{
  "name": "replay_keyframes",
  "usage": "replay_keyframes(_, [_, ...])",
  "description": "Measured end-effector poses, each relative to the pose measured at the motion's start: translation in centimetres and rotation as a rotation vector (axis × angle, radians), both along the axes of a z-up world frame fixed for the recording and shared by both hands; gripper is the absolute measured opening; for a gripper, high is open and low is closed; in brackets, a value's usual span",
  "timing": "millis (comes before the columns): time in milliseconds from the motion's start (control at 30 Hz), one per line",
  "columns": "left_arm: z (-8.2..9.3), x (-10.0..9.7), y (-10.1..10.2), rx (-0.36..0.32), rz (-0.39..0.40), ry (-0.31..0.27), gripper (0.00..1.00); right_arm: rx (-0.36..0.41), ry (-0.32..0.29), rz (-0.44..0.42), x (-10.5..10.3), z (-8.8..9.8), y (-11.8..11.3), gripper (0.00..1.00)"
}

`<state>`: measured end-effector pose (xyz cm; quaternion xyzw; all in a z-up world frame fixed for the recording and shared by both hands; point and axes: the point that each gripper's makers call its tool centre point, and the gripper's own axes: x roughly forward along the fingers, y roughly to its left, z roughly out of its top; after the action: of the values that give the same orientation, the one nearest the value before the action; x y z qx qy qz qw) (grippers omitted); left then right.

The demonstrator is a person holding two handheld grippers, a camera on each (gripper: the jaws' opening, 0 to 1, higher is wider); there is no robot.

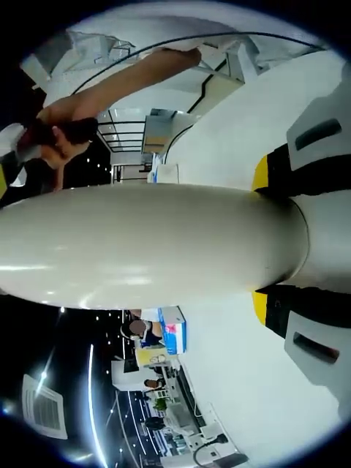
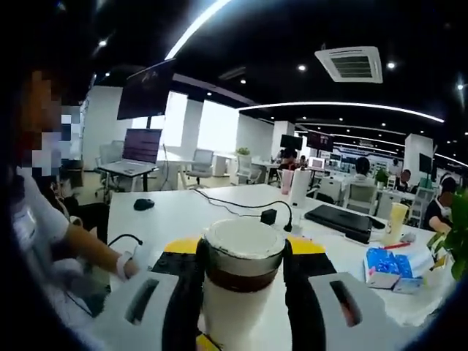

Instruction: Grasp the water cup twist off the cup lid place the cup lid on the table

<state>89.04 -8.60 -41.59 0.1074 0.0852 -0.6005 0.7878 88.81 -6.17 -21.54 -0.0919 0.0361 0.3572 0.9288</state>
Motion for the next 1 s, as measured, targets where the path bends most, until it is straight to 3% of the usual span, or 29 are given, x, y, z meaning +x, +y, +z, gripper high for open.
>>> replay_keyframes(700, [0.01,0.02,-0.05,0.000,0.000,0.001,0.49,-0.001,0.030,0.158,-0.34,-0.27,0.37,0.45])
replay_keyframes(1000, [-0.02,0.02,-0.05,-0.001,0.001,0.002,0.49,0.039,0.064,0.273,-0.46,-0.36,0.37,0.45])
